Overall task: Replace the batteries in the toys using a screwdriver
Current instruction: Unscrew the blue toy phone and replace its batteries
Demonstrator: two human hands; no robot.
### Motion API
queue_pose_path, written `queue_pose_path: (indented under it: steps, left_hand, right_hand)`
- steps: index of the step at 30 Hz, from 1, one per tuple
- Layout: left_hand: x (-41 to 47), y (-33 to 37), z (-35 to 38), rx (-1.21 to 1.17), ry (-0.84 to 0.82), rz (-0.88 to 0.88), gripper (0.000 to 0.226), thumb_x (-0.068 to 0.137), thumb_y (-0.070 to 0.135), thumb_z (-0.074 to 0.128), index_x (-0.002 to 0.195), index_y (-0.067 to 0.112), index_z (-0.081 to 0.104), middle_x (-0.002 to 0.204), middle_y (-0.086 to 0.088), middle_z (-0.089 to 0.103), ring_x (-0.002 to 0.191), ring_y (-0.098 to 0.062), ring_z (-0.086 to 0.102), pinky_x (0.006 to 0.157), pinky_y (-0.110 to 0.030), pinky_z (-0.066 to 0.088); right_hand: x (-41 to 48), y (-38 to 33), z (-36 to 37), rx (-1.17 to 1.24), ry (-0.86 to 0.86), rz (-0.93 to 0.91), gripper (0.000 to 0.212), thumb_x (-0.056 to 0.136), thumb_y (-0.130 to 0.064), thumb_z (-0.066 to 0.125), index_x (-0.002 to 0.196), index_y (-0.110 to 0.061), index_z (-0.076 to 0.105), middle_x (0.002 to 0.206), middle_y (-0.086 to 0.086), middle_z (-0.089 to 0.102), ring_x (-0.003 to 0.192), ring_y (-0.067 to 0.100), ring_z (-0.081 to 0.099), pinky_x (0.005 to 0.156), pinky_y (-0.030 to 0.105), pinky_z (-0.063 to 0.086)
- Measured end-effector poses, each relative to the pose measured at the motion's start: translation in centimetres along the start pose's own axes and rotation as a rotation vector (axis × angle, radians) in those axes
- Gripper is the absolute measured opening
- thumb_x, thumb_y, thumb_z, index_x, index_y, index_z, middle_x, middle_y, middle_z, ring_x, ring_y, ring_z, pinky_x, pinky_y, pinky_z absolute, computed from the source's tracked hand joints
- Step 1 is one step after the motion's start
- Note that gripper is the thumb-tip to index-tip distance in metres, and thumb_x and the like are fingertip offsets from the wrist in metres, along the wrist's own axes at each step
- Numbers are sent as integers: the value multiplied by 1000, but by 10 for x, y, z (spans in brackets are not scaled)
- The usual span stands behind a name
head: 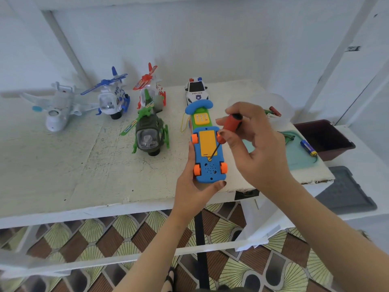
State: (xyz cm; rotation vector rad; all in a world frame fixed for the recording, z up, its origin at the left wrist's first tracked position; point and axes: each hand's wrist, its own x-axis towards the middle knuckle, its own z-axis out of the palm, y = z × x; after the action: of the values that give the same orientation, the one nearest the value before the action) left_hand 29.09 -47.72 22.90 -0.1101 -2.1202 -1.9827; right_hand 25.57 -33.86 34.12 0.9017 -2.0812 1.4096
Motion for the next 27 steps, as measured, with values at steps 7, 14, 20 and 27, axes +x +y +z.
queue_pose_path:
  steps: [7,14,20,27]
  left_hand:
    - [-1,2,2,22,-10,8,100,80,-10,71,148,32,11,119,35,60,106,0,64,87,-19,52]
    - [-1,1,2,23,4,6,102,80,-9,72,151,29,11,121,35,59,110,-1,63,91,-25,54]
    - [-2,0,2,58,50,-1,103,77,2,78,147,40,14,127,30,58,118,-5,60,97,-30,52]
    - [0,-1,2,71,56,10,102,78,2,78,148,39,15,126,30,58,117,-6,61,94,-31,54]
  right_hand:
    - [-2,2,1,-36,-4,-13,32,92,-8,60,114,-21,42,96,-7,65,93,-2,65,79,6,47]
    - [-3,1,1,-79,-56,-73,29,93,-11,56,116,-22,42,100,0,67,86,9,66,78,20,54]
    - [2,1,5,-137,-14,-134,27,91,-6,56,118,-3,55,102,1,59,89,17,63,80,33,55]
    - [15,-3,12,-206,202,-215,22,85,-20,70,99,-2,71,90,12,64,87,11,56,82,13,43]
